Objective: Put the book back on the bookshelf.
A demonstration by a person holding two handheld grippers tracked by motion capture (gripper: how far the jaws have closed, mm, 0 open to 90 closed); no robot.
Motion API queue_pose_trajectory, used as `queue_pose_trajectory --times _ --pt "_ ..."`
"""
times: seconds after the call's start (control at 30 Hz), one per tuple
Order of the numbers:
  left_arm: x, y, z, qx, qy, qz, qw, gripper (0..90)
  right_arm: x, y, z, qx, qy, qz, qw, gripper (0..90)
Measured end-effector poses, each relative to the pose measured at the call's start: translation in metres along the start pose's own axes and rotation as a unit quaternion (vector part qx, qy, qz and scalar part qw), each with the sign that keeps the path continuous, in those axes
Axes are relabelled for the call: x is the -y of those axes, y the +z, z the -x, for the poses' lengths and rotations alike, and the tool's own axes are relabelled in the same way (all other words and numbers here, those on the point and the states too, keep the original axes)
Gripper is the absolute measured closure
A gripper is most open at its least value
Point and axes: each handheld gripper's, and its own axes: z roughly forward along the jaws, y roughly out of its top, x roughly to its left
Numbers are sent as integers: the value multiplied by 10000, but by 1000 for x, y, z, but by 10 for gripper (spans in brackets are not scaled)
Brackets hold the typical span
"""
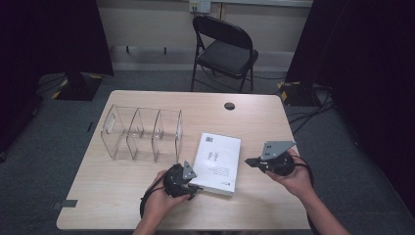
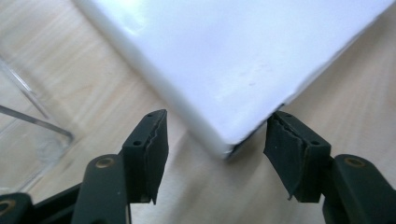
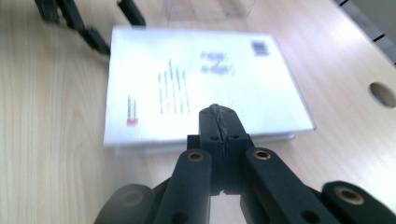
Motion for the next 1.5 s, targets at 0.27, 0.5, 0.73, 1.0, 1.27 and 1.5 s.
queue_pose_trajectory --times 0.27,0.5,0.73,1.0,1.27,1.5 --pt "8 7 -5 175 80 222 9996 358 46 42 -26 -272 722 -290 9966 613" --pt "-1 8 3 203 205 77 9996 451 59 71 -49 -681 1002 -198 9924 492" --pt "-18 17 21 319 198 40 9993 508 66 63 -43 -202 1024 -364 9939 447" --pt "-29 24 36 419 347 30 9985 498 82 41 -45 -142 999 -482 9937 552" --pt "-31 28 42 473 309 212 9982 499 87 39 -41 91 1225 -470 9913 490" --pt "-33 28 42 483 346 119 9982 492 87 33 -38 -70 1399 -203 9899 584"
